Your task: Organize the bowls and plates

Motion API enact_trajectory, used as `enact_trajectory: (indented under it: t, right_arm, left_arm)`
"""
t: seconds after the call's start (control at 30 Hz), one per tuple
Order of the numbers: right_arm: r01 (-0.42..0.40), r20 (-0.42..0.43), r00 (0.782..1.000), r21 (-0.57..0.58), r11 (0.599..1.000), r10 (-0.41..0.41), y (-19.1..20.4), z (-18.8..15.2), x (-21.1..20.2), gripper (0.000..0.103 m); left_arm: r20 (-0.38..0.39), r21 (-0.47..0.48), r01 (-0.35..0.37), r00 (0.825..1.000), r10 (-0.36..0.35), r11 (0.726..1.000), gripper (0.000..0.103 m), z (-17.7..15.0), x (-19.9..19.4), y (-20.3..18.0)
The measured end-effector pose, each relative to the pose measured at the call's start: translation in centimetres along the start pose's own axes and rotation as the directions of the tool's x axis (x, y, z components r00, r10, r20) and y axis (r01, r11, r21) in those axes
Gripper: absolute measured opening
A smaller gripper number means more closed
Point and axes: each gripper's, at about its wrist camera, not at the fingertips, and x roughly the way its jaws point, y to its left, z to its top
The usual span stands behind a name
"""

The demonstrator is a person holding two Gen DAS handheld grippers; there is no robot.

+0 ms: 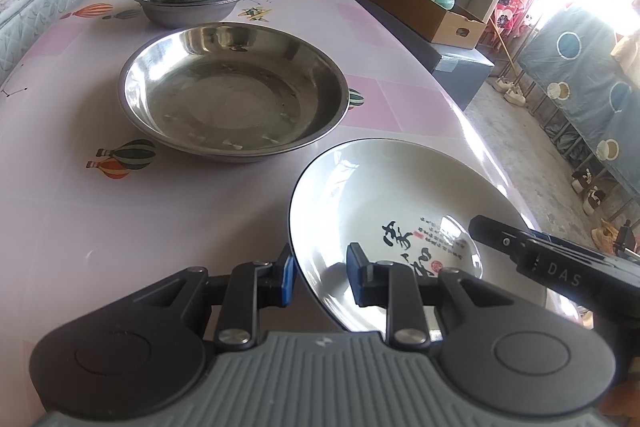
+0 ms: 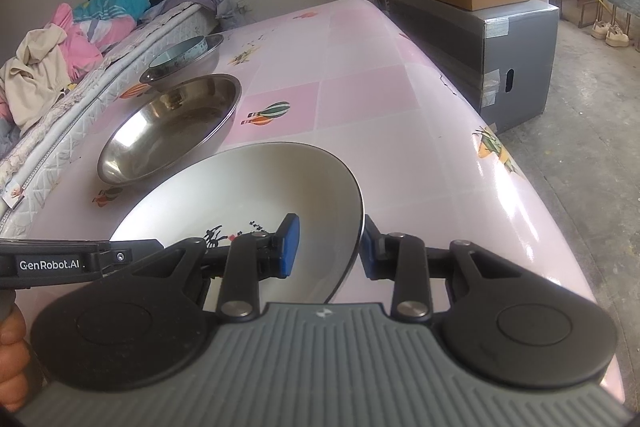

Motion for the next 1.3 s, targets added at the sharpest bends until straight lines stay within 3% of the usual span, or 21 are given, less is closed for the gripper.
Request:
enact_trajectory:
  t: [1.3]
  right_arm:
    - [-0.001,0.058,0.998,-0.012,1.000,0.002,0.4,1.0,-2.0,0.031]
  left_arm:
    - [0.067,0.003,0.015,0.998,-0.015,1.000,0.026,0.4,-2.1,-0.4]
